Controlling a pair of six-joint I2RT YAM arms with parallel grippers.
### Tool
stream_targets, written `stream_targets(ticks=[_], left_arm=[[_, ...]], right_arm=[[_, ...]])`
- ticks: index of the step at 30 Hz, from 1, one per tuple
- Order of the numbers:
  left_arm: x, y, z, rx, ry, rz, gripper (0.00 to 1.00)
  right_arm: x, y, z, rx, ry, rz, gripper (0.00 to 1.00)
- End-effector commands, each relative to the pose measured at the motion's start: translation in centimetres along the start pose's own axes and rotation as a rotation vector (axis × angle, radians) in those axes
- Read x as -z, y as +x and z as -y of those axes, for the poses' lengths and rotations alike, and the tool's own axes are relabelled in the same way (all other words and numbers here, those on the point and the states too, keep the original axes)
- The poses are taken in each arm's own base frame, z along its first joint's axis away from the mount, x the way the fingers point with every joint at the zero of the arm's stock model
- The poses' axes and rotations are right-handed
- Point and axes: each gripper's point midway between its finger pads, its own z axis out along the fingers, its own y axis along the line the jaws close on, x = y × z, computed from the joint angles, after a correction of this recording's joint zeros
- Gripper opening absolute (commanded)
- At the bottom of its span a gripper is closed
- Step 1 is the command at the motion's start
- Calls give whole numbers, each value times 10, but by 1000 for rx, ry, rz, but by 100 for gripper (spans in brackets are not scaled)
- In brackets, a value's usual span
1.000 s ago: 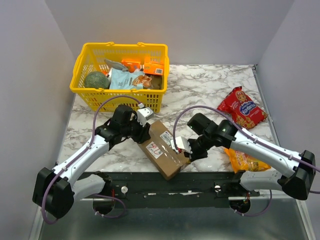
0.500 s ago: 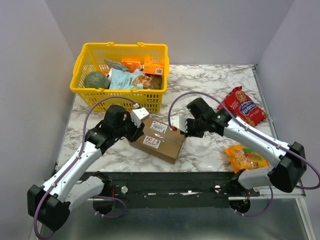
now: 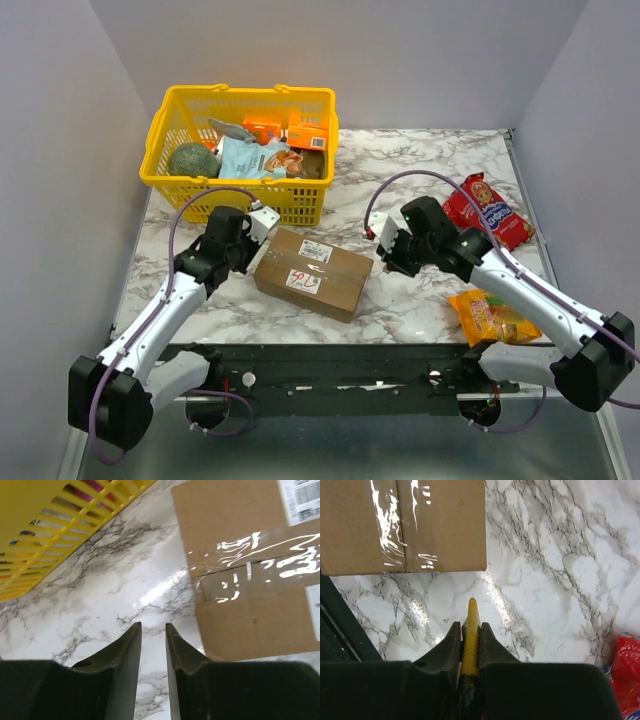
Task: Unpack the express box
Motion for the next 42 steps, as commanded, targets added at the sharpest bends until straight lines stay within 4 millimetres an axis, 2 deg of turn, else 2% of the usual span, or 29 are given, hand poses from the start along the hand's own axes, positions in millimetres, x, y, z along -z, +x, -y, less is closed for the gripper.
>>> stream_targets(ticks=[1,4,7,11,12,17,18,20,23,28,32,35,39,42], left_arm=[[-7,30,-20,-43,-99,-96,34],[-15,41,-4,-54,-14,-124,34],[-21,44,13,-61,84,-122,34],[-22,39,32,-90,207,-105,35],[-21,37,35,-113,232,-95,35],[-5,35,79,-253,480,-33,35],[-2,36,85,-285,513,-25,35],[5,42,99,-365,587,-23,35],[7,52,100,-404,590,-61,35],[8,66,92,-458,550,-100,35],[8,77,74,-497,454,-151,35],[10,85,60,-542,392,-185,35],[21,70,54,-566,379,-164,37],[36,35,58,-546,440,-90,41]], right_arm=[[5,16,-8,-119,12,-5,0],[4,20,-10,-126,12,-10,0],[1,19,-10,-125,4,0,0],[-7,11,-9,-141,-9,18,0],[-10,7,-8,-147,-14,22,0],[-22,-16,1,-194,-25,58,0],[-21,-26,6,-194,-21,79,0],[-29,-30,10,-202,-23,70,1],[-34,-40,22,-197,1,71,0],[-41,-39,32,-195,38,53,0],[-36,-32,38,-232,66,36,0],[-26,-15,48,-299,110,17,0],[-1,7,84,-449,209,23,0],[21,8,106,-557,244,68,0]])
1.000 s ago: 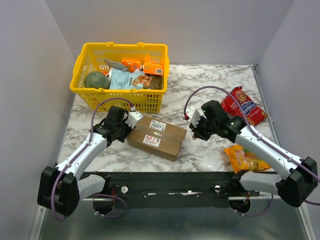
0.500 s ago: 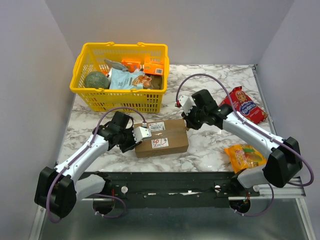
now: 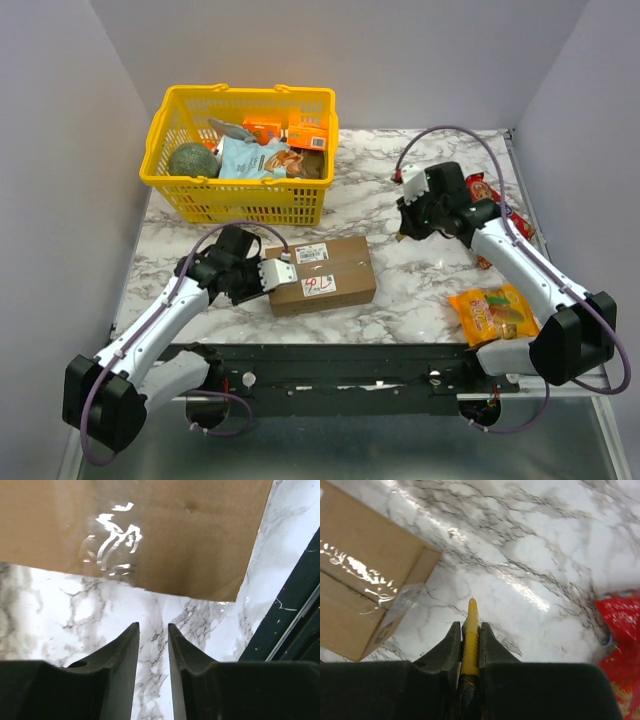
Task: Unpack the express box
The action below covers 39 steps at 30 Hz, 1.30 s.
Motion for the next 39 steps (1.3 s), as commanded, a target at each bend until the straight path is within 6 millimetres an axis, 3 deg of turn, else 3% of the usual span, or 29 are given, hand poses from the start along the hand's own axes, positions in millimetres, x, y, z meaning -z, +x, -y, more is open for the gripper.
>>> stream_targets(ticks=[1,4,5,7,10,14,16,22,27,30,33,39], left_arm=[[42,-47,-22,-42,-7,107,41],[66,-88,-33,-112,-1,238,45],[68,-93,-37,-161,-15,235,45],[62,-110,-37,-279,-29,179,45],[54,-120,-49,-328,-58,67,45],[47,-148,-65,-185,-59,88,49],[41,-166,-70,-112,-43,123,49],[22,-199,-75,41,-8,207,51],[7,-213,-63,245,43,296,53],[-9,-213,-61,350,34,317,54],[-22,-206,-66,394,5,278,55],[-20,-201,-67,339,35,285,66]], right_arm=[[32,-16,30,-164,46,64,0],[42,-20,30,-207,-21,90,0],[47,-25,29,-214,-37,109,0],[53,-29,20,-251,-123,137,1],[61,-36,11,-317,-205,203,0],[81,-43,-3,-331,-270,297,0],[95,-42,-12,-234,-281,344,0],[108,-32,-2,-280,-170,321,1],[114,-20,-9,-333,-243,242,1],[106,-14,-11,-376,-280,240,0],[101,-15,-2,-468,-310,267,0],[101,-27,8,-609,-467,312,0]])
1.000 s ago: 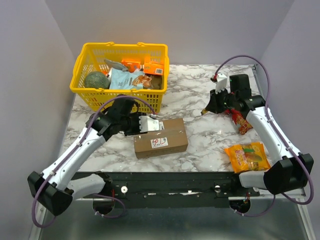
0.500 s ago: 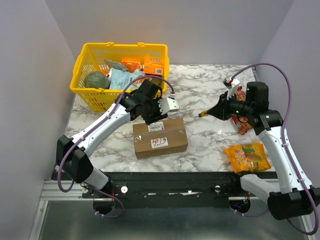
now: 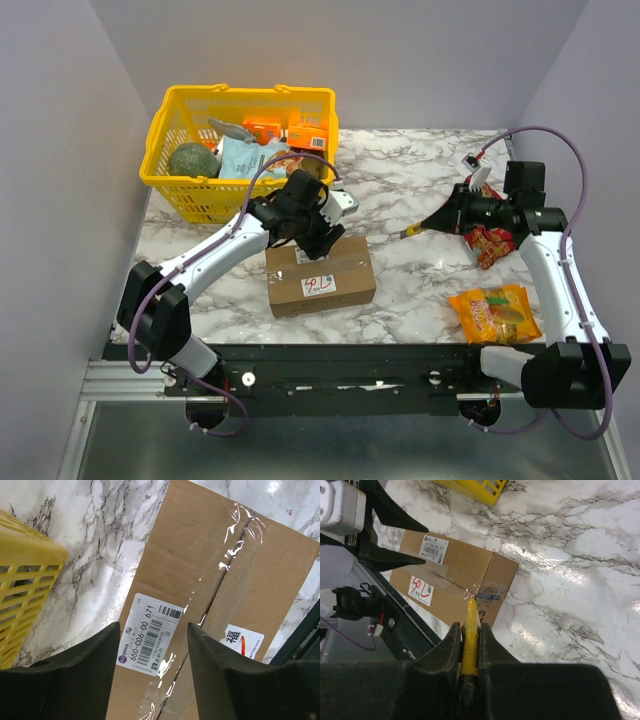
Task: Unpack the express box
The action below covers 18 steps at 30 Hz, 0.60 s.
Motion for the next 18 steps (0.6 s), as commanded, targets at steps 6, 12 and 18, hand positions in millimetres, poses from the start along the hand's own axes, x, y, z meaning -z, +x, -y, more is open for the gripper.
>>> stream_targets(ticks=[6,12,18], left_arm=[[-2,-20,-9,41,41,78,71],[-17,-19,-9,88,158,65,74],[-30,-15,-7,127,278,102,71]], right_arm=[[-7,-12,5,-95,-147,51,0],[-11,11,4,-266,-361,28,0],[-23,18,22,-291,-406,32,0]])
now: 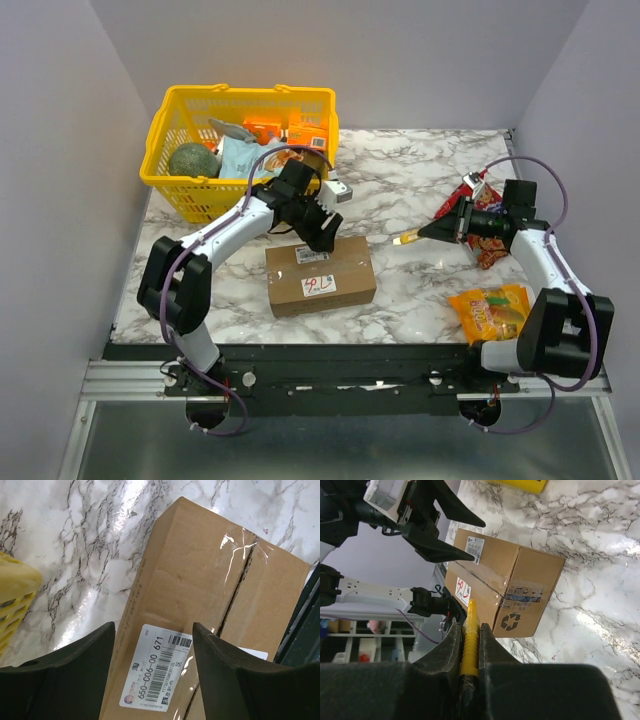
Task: Unpack the express box
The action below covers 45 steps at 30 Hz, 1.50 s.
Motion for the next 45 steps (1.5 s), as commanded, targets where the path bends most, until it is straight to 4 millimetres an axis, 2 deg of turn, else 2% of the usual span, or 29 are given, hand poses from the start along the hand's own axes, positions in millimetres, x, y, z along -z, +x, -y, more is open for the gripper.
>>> stream_targets(ticks=[1,6,12,14,15,17,18,19,23,24,25,27,29,31,32,33,34,40,42,43,44,45], left_arm=[[-6,-9,10,9,127,60,70],[-3,-4,16,35,241,53,66],[0,22,19,7,341,-29,59],[3,33,18,40,357,-55,57],[5,35,18,48,366,-57,56],[5,42,15,58,369,-71,54],[5,43,14,55,371,-73,54],[3,46,12,51,361,-83,53],[-2,50,3,30,330,-101,50],[-3,50,1,21,322,-103,49],[-5,54,-3,15,309,-119,47],[-8,55,-8,-11,300,-125,46],[-11,57,-12,-22,299,-137,44],[-13,60,-13,-37,307,-144,41],[-14,58,-14,-40,309,-142,40],[-15,59,-14,-45,314,-145,39],[-16,60,-13,-46,322,-149,37],[-15,66,-17,-105,296,-177,31],[-14,69,-17,-112,296,-186,34],[-11,67,-16,-124,293,-184,39],[-9,63,-17,-129,284,-175,41],[-6,58,-17,-134,269,-163,43]], right_arm=[[-5,0,3,-49,-100,-6,1],[-7,-2,8,-17,-101,12,0],[-11,12,28,4,-90,6,0],[-13,15,38,-25,-53,18,0],[-16,25,46,-75,-43,15,0],[-18,25,52,-119,-35,40,0],[-20,38,58,-169,-35,37,0],[-21,34,58,-167,-40,61,0],[-23,41,58,-206,-74,75,0],[-22,35,56,-166,-92,92,0],[-23,39,54,-227,-108,86,0],[-23,31,51,-182,-130,115,0],[-26,30,55,-254,-144,114,0],[-26,20,48,-218,-186,137,0],[-29,20,53,-245,-196,132,0],[-30,16,48,-182,-224,143,0],[-30,13,46,-237,-238,137,0],[-40,10,51,-247,-255,123,0],[-45,12,50,-245,-255,117,1],[-45,12,49,-245,-249,122,0],[-47,13,50,-216,-239,124,0],[-49,17,55,-274,-209,114,0]])
